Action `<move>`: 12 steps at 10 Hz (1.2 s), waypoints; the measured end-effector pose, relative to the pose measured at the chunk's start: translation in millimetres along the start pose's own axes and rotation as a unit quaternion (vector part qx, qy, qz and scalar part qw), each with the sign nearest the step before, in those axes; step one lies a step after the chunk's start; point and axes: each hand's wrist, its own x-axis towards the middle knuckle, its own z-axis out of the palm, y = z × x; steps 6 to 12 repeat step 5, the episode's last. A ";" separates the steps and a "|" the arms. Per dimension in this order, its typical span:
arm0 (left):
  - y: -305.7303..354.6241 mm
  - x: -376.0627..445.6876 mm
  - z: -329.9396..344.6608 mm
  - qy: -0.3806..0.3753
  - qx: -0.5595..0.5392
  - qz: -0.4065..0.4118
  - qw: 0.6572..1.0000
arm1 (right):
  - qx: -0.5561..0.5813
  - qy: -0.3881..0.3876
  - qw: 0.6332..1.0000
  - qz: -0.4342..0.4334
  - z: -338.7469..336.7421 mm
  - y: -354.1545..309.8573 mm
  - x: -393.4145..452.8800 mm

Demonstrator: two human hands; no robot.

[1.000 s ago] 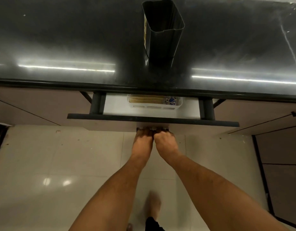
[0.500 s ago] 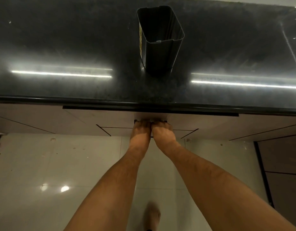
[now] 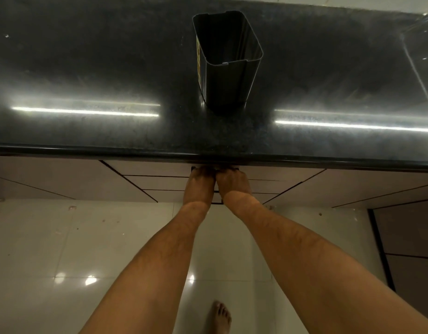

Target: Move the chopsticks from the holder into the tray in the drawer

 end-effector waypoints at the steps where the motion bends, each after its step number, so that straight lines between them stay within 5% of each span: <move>1: -1.9 2.7 0.1 0.007 -0.060 -0.023 0.998 | 0.025 0.011 1.000 -0.009 1.3 4.2 1.4; 3: 1.7 -13.0 -24.7 -0.010 -0.161 -0.051 0.986 | 0.098 -0.006 0.995 -0.026 -4.8 6.2 -16.0; 5: 3.7 -78.7 -49.8 0.081 -0.125 -0.031 0.988 | 0.071 0.084 0.989 -0.094 -10.1 6.6 -73.6; 12: 3.7 -78.7 -49.8 0.081 -0.125 -0.031 0.988 | 0.071 0.084 0.989 -0.094 -10.1 6.6 -73.6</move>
